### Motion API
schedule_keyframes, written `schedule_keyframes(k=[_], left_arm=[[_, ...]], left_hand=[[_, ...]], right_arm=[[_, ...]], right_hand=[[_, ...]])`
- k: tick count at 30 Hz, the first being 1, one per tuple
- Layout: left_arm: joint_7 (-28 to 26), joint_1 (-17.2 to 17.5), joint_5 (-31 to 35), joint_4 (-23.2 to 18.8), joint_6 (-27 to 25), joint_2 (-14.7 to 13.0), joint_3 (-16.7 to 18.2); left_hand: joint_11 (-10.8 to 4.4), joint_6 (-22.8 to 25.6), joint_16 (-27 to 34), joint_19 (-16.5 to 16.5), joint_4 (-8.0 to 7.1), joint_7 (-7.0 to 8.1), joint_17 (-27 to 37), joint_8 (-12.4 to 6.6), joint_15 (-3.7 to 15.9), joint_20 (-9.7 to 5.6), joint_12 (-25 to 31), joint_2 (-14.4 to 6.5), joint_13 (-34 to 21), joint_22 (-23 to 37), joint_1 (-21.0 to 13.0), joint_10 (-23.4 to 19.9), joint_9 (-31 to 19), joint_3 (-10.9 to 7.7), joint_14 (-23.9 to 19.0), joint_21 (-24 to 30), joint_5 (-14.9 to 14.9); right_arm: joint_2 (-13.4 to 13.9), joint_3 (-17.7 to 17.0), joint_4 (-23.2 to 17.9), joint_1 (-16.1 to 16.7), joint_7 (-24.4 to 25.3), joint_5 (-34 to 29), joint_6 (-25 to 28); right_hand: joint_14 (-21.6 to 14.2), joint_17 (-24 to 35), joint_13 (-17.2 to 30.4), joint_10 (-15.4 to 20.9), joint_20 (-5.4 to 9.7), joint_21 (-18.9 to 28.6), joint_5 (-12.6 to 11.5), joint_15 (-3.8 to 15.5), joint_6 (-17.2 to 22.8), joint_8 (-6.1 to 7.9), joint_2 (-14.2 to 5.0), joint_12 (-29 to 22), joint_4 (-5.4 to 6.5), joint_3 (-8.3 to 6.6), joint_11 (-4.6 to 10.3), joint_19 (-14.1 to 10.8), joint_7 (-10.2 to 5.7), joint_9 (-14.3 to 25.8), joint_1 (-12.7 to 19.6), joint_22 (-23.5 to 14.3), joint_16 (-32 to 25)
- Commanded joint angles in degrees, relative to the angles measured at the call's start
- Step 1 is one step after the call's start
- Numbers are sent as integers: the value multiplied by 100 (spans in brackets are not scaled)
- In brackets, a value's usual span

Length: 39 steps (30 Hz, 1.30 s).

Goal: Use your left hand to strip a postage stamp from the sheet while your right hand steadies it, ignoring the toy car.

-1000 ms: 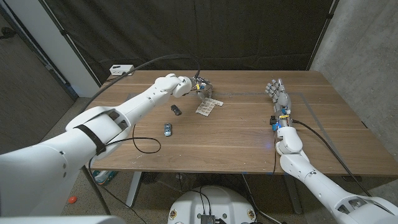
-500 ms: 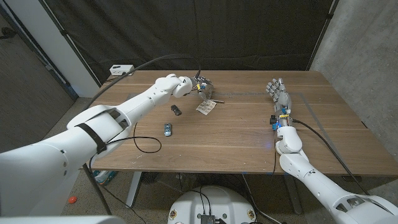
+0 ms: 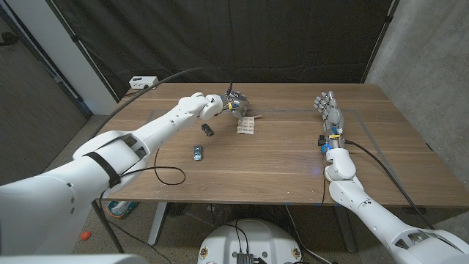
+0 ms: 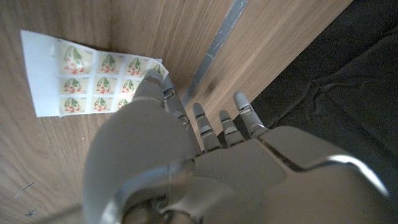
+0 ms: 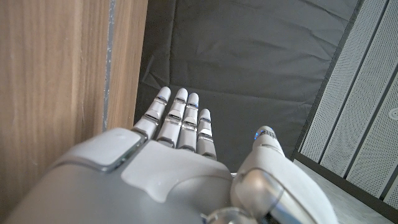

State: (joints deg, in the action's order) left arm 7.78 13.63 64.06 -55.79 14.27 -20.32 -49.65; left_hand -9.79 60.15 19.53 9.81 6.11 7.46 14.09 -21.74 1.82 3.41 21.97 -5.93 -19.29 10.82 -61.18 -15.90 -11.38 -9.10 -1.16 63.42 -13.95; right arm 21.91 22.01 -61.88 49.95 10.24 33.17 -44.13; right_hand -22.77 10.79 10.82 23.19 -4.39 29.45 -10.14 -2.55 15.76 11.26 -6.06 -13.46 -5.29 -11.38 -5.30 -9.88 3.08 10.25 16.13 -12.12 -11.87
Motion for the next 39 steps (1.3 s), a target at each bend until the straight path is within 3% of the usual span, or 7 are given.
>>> schedule_keyframes(k=[1, 8, 15, 20, 26, 34, 39], left_arm=[[-1350, 586, -838, -237, -368, 36, 732], [-1624, 799, -1631, -268, -270, 162, 1121], [-1388, 949, -2533, -321, -123, 277, 1458], [-1029, 965, -3246, -193, 17, 400, 1654], [-467, 976, -4196, 20, 103, 610, 1895], [353, 970, -5274, 193, 105, 784, 2123], [617, 986, -5615, 161, 111, 799, 2158]], left_hand=[[-20, 292, 30, 6, 25, -270, 14, -94, 381, -103, 100, -61, -35, 17, -123, -190, -170, -52, -108, 63, 56], [-19, 204, 31, -69, 43, -338, 26, -110, 342, -86, 135, -122, -50, 17, -192, -227, -242, -88, -176, 94, 83], [2, 157, 29, -94, 56, -362, 40, -149, 343, -79, 182, -164, -66, 17, -246, -300, -321, -114, -227, 107, 109], [43, -40, 6, -67, 41, -434, 57, -140, 285, -8, 191, -217, -86, 18, -267, -276, -414, -133, -210, 105, 120], [40, -158, -6, -86, 21, -465, 71, -151, 274, -44, 198, -268, -104, 20, -278, -258, -495, -150, -203, 116, 110], [50, -274, -34, -65, -24, -550, 97, -224, 255, -47, 232, -343, -140, 24, -285, -269, -662, -174, -176, 121, 71], [41, -359, -52, -56, -50, -593, 112, -260, 244, -50, 243, -380, -161, 27, -292, -253, -761, -192, -152, 128, 43]], right_arm=[[18, -5, -127, 48, 65, -21, 48], [100, -2, -316, 112, 168, -71, 143], [224, 4, -569, 213, 364, -206, 249], [348, 9, -832, 318, 680, -461, 388], [475, 24, -1186, 462, 1164, -895, 626], [657, 10, -1693, 663, 1827, -1722, 956], [722, -65, -2036, 823, 2227, -2270, 1198]], right_hand=[[-48, 18, 18, 21, -12, -2, -12, 12, 21, -11, -21, 10, 26, -36, 10, 18, -4, 32, -9, -18, 22], [-47, 8, 18, 33, -54, 15, -20, 34, 27, -7, -52, 10, -22, -86, 37, -21, -7, 33, 75, -18, 33], [-62, -3, 19, 44, -52, 22, -22, 64, 60, 6, -59, 12, -91, -137, 132, -33, -8, 33, 179, -17, 41], [-66, -14, 19, 74, -23, 29, -37, 108, 88, 17, -80, 7, -197, -218, 197, -46, -33, 34, 351, -16, 53], [-97, -30, 18, 144, 8, 67, -67, 180, 193, 51, -83, -7, -395, -374, 333, -128, -88, 37, 716, -14, 65], [-137, -38, 17, 200, 13, 96, -80, 221, 285, 68, -46, -16, -491, -478, 421, -179, -141, 39, 1015, -14, 70], [-247, -41, 15, 305, 29, 137, -79, 318, 421, 95, 15, -44, -524, -556, 588, -248, -223, 42, 1289, -16, 50]])
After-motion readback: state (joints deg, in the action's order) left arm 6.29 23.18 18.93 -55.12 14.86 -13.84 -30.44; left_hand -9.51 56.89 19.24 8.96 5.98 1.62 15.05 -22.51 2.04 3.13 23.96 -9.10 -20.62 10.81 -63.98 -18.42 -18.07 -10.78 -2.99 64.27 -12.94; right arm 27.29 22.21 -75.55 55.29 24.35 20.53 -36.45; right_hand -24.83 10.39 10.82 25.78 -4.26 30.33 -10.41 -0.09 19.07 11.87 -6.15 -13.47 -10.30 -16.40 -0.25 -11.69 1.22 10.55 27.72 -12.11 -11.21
